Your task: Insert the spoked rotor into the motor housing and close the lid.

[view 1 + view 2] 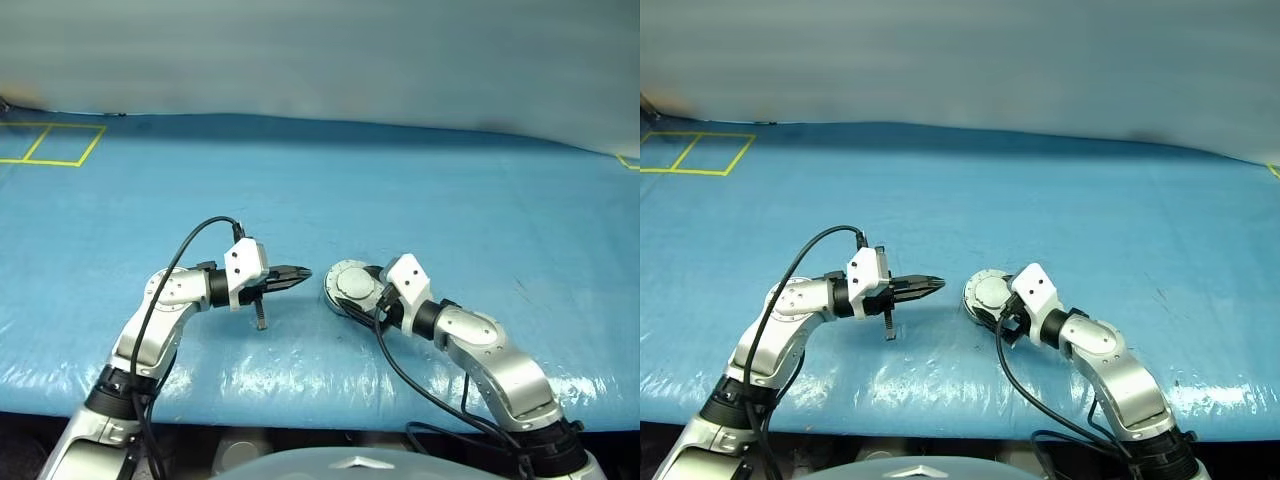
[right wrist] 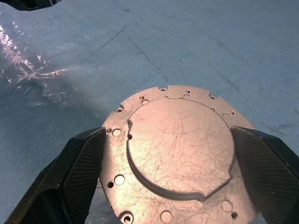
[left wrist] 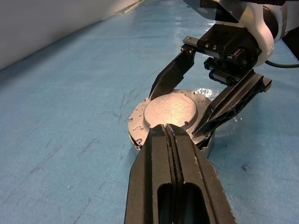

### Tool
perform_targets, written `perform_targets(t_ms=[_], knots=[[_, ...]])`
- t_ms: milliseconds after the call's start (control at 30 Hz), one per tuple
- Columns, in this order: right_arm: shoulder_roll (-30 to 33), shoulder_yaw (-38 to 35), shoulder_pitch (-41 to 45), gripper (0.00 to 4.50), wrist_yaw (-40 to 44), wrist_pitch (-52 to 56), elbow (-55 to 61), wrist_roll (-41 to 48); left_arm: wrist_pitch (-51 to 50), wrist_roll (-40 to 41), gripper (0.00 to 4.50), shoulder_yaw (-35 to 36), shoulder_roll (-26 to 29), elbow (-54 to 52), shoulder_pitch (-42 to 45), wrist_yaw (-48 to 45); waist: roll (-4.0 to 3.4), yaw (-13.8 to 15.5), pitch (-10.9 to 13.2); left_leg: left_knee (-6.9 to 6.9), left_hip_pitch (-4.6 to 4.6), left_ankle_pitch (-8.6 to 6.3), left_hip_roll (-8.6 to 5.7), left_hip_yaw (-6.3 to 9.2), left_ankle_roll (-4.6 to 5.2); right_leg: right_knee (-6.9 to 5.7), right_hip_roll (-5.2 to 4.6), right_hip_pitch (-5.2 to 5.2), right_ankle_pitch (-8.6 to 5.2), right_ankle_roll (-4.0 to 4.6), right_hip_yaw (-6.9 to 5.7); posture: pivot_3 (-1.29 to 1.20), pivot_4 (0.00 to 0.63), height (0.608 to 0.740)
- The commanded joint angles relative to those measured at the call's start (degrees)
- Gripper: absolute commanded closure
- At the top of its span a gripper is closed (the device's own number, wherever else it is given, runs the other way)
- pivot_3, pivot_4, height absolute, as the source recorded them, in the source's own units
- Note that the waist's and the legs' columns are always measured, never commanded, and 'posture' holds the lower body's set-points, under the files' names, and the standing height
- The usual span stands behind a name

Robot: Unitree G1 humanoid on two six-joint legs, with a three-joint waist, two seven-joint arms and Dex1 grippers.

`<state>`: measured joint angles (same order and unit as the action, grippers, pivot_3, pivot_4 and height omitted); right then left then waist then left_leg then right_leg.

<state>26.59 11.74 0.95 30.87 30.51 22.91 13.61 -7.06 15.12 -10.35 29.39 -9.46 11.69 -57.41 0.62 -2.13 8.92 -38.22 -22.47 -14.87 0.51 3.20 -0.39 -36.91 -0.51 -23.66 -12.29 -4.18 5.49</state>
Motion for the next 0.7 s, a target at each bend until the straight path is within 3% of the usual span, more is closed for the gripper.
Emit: perform_targets(t_ms=[33,200,700], knots=[[0.06,1.73,-0.47,0.19,0.10,-1.61,-1.21,-2.27,0.99,-0.38,4.50,-0.06,0.30,-2.11,-0.31,0.36,0.00,0.00,0.00,0.00,0.01,0.00,0.00,0.00,0.00,0.00,0.00,0.01,0.00,0.00,0.00,0.00,0.150,0.740],[-0.66,1.26,-1.40,1.47,-0.17,-2.26,-0.39,-2.33,1.18,-0.38,4.50,-0.28,0.12,-2.06,-0.23,0.33,0.00,-0.04,-0.01,0.01,0.02,0.00,0.01,0.01,0.00,-0.01,0.01,0.01,-0.01,0.01,-0.01,0.00,0.150,0.740],[-0.87,2.05,-3.12,1.47,-1.82,-2.03,-2.44,-5.42,2.57,-1.16,4.50,-2.07,-0.73,-0.08,1.25,-0.04,0.02,-0.03,-0.03,0.01,0.08,0.00,0.02,-0.01,0.00,-0.01,0.01,0.07,-0.02,0.06,0.00,0.00,0.150,0.740]])
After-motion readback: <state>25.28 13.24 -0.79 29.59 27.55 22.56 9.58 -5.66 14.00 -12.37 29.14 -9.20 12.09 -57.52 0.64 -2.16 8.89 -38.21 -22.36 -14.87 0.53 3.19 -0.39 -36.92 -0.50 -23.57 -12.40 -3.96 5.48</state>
